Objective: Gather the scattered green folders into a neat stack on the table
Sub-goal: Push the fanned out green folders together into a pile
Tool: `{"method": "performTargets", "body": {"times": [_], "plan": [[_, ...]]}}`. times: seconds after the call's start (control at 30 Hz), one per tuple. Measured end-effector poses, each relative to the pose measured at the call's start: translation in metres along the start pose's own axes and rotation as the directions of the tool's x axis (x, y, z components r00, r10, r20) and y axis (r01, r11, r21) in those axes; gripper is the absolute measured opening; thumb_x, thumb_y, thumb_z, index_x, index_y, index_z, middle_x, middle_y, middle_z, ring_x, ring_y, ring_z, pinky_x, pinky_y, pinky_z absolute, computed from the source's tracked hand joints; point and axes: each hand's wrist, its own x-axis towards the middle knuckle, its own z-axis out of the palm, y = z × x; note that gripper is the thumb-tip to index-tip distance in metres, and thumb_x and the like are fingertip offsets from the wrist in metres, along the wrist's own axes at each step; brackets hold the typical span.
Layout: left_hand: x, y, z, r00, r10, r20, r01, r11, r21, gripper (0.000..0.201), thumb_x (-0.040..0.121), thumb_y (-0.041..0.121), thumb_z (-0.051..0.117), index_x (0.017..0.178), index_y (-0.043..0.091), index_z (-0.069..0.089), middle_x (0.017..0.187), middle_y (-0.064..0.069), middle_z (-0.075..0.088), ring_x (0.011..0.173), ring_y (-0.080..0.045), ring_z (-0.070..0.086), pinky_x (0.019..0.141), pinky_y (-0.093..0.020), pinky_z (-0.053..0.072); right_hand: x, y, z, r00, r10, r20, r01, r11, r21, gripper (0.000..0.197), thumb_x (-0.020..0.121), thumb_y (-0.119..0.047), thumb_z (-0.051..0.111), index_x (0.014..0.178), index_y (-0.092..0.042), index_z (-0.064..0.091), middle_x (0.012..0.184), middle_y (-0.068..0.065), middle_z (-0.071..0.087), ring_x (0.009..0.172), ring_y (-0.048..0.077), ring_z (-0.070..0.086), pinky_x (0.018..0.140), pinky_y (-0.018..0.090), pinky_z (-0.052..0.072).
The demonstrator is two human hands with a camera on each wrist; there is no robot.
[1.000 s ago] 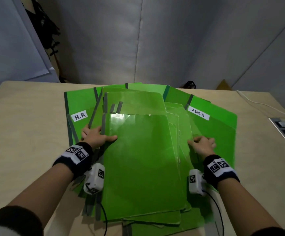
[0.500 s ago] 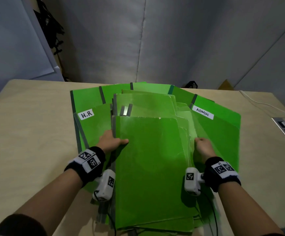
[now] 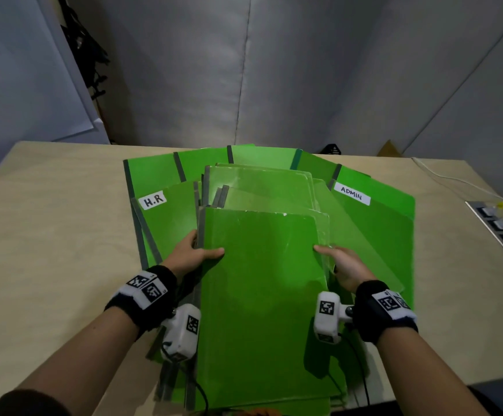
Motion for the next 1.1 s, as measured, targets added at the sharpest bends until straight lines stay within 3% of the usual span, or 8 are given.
{"method": "performTargets", "body": {"times": [0.2,0.43,0.6,0.73,0.9,0.97,1.03,1.1], "plan": [[-0.002,0.004,-0.012,0.99,0.032,0.135,-0.011,0.989,-0.15,0.052,0.085,0.001,0.06,0.132,0.015,0.041,0.109,-0.004,0.058,0.096,-0.018,0.057,0.094,-0.033,0.041,-0.008,0.01,-0.006,0.994,-0.095,0.058,0.096,0.995,-0.01,0.078,0.084,-0.024,0.064,0.149,-0.019,0.02,0.156,0.017,0.021,0.142,0.035,0.023,0.114,0.052,0.019],[-0.004,0.002,-0.004,0.995,0.045,0.091,-0.038,0.996,-0.079,0.059,0.083,0.013,0.065,0.137,0.008,0.041,0.126,-0.012,0.057,0.106,-0.025,0.058,0.086,-0.035,0.048,-0.01,0.022,-0.006,0.992,-0.083,0.096,0.072,0.991,0.11,0.08,0.084,-0.022,0.062,0.149,-0.025,0.016,0.156,0.017,0.02,0.144,0.035,0.017,0.115,0.054,0.01],[-0.007,0.009,0.007,0.996,0.064,0.061,-0.065,0.998,0.011,0.074,0.084,0.023,0.064,0.147,0.013,0.027,0.137,-0.014,0.049,0.097,-0.023,0.058,0.071,-0.026,0.047,-0.013,0.028,-0.013,0.992,0.033,0.119,-0.024,0.997,-0.076,0.119,0.059,-0.049,0.069,0.151,-0.01,0.004,0.158,0.016,0.013,0.144,0.037,0.017,0.113,0.051,0.02],[-0.01,-0.001,0.011,0.995,0.07,0.069,-0.066,0.996,-0.058,0.094,0.077,0.023,0.07,0.151,0.024,0.012,0.147,-0.008,0.038,0.115,-0.026,0.053,0.095,-0.037,0.046,-0.008,0.032,-0.01,0.998,0.017,0.061,-0.016,1.0,-0.014,0.104,0.073,-0.037,0.071,0.151,-0.009,0.007,0.158,0.017,0.014,0.144,0.037,0.017,0.114,0.05,0.02],[-0.014,0.001,0.01,0.999,0.032,-0.023,-0.036,0.974,-0.224,0.089,0.08,0.004,0.067,0.149,0.023,0.014,0.152,-0.02,0.029,0.123,-0.036,0.047,0.089,-0.035,0.044,-0.004,0.017,-0.008,0.999,-0.031,0.044,0.027,0.994,0.106,0.095,0.079,-0.027,0.068,0.15,-0.008,0.009,0.158,0.018,0.013,0.144,0.035,0.016,0.115,0.049,0.016],[-0.015,0.007,0.008,0.999,-0.033,-0.037,0.025,0.98,-0.197,0.077,0.079,0.009,0.07,0.142,0.007,0.025,0.134,-0.017,0.046,0.118,-0.035,0.052,0.095,-0.037,0.042,-0.004,0.01,-0.01,0.998,-0.053,0.042,0.047,0.99,0.137,0.093,0.081,-0.025,0.067,0.15,-0.008,0.008,0.158,0.018,0.012,0.145,0.035,0.015,0.116,0.049,0.015],[-0.015,0.016,0.005,0.997,-0.075,-0.016,0.073,0.993,-0.088,0.041,0.078,0.022,0.071,0.107,0.0,0.051,0.094,-0.006,0.054,0.085,-0.022,0.058,0.075,-0.029,0.047,-0.002,0.004,-0.012,0.997,-0.07,0.04,0.062,0.985,0.162,0.091,0.082,-0.024,0.066,0.15,-0.008,0.008,0.158,0.018,0.012,0.145,0.034,0.014,0.116,0.05,0.013],[-0.015,0.025,0.003,0.998,-0.061,-0.015,0.06,0.997,-0.042,0.045,0.078,0.025,0.07,0.11,-0.002,0.054,0.092,-0.007,0.057,0.074,-0.016,0.054,0.061,-0.024,0.043,0.002,-0.003,-0.013,0.996,-0.08,0.044,0.071,0.98,0.188,0.088,0.084,-0.022,0.064,0.15,-0.007,0.008,0.158,0.018,0.013,0.145,0.034,0.014,0.116,0.05,0.013]]}}
